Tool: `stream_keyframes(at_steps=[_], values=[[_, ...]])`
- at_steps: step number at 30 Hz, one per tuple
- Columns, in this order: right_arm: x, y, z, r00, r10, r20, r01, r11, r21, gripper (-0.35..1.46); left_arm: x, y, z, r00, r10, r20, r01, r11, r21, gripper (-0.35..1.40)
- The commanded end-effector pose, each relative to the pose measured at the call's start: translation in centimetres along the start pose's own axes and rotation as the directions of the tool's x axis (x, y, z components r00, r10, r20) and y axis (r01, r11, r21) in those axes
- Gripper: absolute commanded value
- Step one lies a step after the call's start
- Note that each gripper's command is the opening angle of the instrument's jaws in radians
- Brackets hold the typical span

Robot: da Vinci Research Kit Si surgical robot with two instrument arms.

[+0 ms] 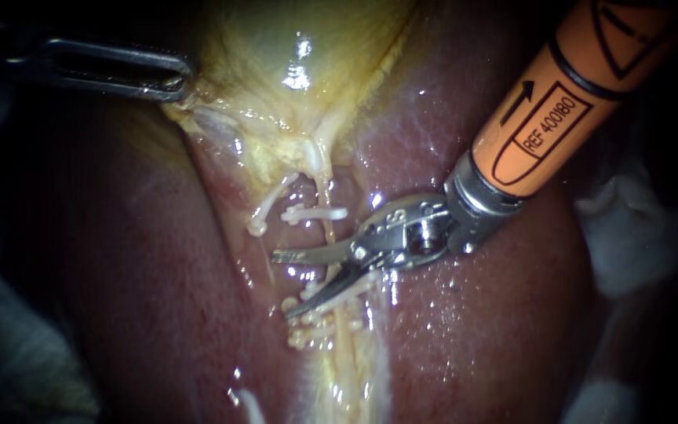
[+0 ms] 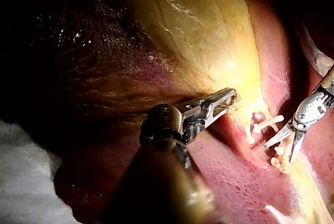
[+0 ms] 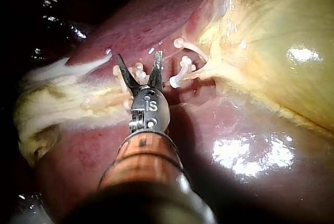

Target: Go to the cutting position right tube

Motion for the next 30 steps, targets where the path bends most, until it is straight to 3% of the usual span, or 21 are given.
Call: stream_keyframes(at_steps=[1,8,14,23,30], values=[[0.02,-0.02,-0.06,1.000,0.000,-0.006,0.000,1.000,0.004,1.35,0.00,0.00,0.00,1.0000,0.000,0.000,0.000,1.000,0.000,-0.35],[0.10,-0.19,-0.54,0.999,0.029,-0.044,-0.028,0.999,0.032,1.34,0.00,-0.01,-0.02,1.0000,0.000,0.001,0.000,1.000,-0.001,-0.35],[-0.02,-0.23,-0.86,0.997,0.069,-0.047,-0.067,0.997,0.035,1.32,0.00,-0.01,-0.02,1.0000,0.000,0.001,0.000,1.000,-0.001,-0.35],[-0.36,0.01,-0.86,0.984,0.176,-0.009,-0.176,0.984,0.021,1.30,0.00,0.00,-0.03,1.0000,0.000,0.001,0.000,1.000,-0.001,-0.35],[-0.63,0.22,-0.68,0.980,0.198,0.008,-0.198,0.980,-0.001,1.32,0.00,0.00,-0.03,1.0000,0.000,0.001,0.000,1.000,-0.001,-0.35]])
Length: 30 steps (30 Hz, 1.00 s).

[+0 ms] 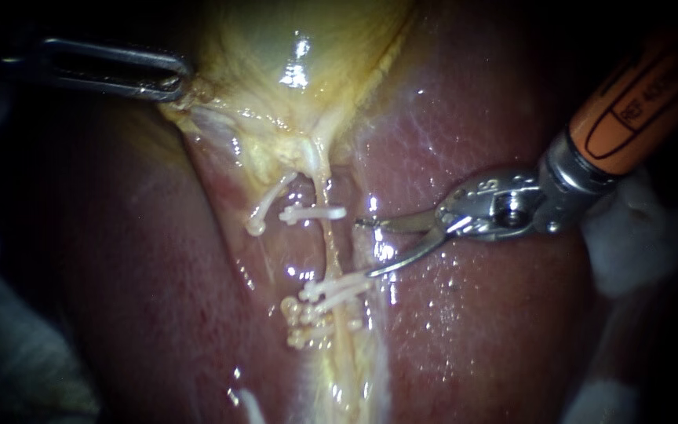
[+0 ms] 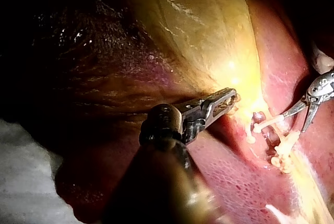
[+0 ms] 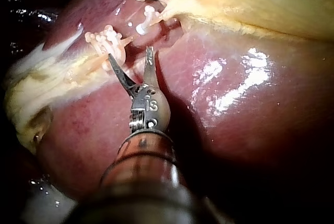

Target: Go to the cutting position right tube

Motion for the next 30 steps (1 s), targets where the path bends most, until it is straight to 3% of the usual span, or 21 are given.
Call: stream_keyframes(at_steps=[1,9,20,30], values=[[-0.02,0.03,0.03,1.000,-0.002,0.001,0.002,1.000,-0.002,1.32,0.00,0.00,0.00,1.0000,0.000,0.000,0.000,1.000,0.000,-0.35],[0.04,0.10,0.21,1.000,0.005,-0.020,-0.005,1.000,0.010,1.34,0.00,0.00,0.00,1.0000,0.000,0.000,0.000,1.000,0.000,-0.35],[0.23,0.07,0.45,0.999,-0.006,-0.046,0.010,0.997,0.074,1.32,0.00,0.00,0.00,1.0000,0.000,0.000,0.000,1.000,0.000,-0.35],[0.40,0.07,0.89,0.997,-0.030,-0.078,0.039,0.993,0.115,1.34,0.00,0.00,0.01,1.0000,0.000,0.000,0.000,1.000,0.000,-0.35]])
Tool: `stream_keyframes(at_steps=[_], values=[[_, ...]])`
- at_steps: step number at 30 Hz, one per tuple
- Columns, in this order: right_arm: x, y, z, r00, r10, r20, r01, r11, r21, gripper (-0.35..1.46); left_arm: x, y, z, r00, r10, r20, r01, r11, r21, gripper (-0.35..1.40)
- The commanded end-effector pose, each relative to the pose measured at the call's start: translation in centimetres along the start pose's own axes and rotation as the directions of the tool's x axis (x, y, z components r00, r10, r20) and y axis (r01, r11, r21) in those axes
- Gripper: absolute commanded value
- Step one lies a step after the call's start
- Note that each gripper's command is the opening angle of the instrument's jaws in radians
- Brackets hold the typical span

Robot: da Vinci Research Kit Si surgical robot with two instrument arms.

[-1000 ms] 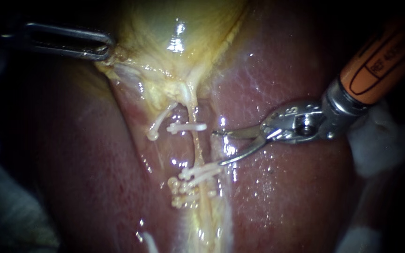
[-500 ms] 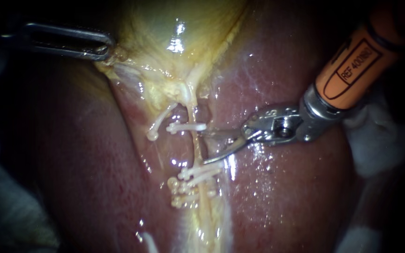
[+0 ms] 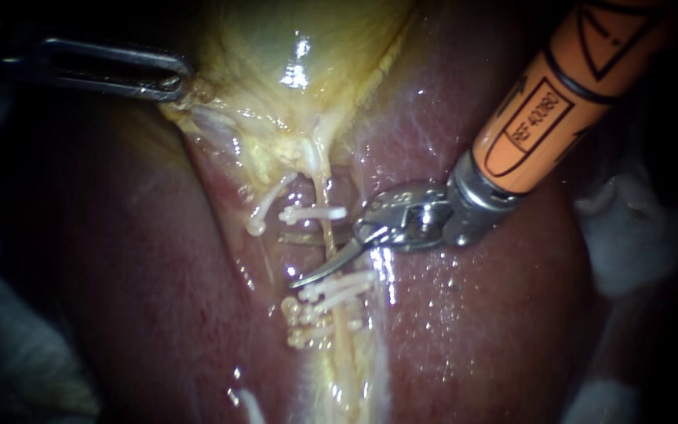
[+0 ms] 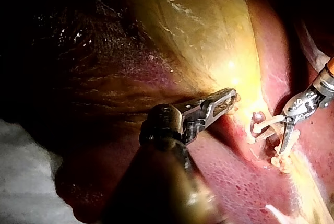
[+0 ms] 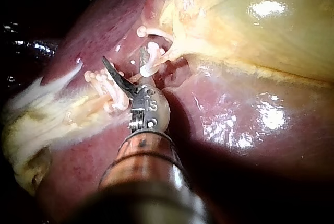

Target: Go to the cutting position right tube

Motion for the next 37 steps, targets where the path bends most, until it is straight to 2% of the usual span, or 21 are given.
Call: stream_keyframes(at_steps=[1,7,11,15,22,27,37], values=[[0.00,0.00,0.03,1.000,-0.001,-0.003,0.001,1.000,-0.001,1.34,0.00,0.00,0.00,1.0000,0.000,0.000,0.000,1.000,0.001,-0.35],[0.01,0.03,0.17,0.999,-0.007,-0.041,0.007,1.000,0.015,1.34,0.00,0.00,0.01,1.0000,0.000,0.000,0.000,1.000,0.001,-0.35],[0.01,0.00,0.15,0.998,-0.008,-0.062,0.010,1.000,0.027,1.30,0.00,0.00,0.01,1.0000,0.000,0.000,0.000,1.000,0.001,-0.35],[0.09,-0.10,0.10,0.996,-0.005,-0.090,0.009,0.999,0.047,1.30,0.00,0.00,0.01,1.0000,0.000,0.000,0.000,1.000,0.001,-0.35],[0.39,-0.35,-0.02,0.990,0.010,-0.140,0.002,0.996,0.087,1.29,0.00,0.00,0.00,1.0000,0.000,0.000,0.000,1.000,0.001,-0.35],[0.52,-0.43,-0.06,0.989,0.021,-0.146,-0.007,0.995,0.098,1.29,0.00,0.00,0.00,1.0000,0.000,0.000,0.000,1.000,0.001,-0.35],[0.52,-0.43,-0.05,0.989,0.020,-0.148,-0.005,0.995,0.101,1.29,0.00,-0.01,0.01,1.0000,0.000,0.000,0.000,1.000,0.001,-0.35]])
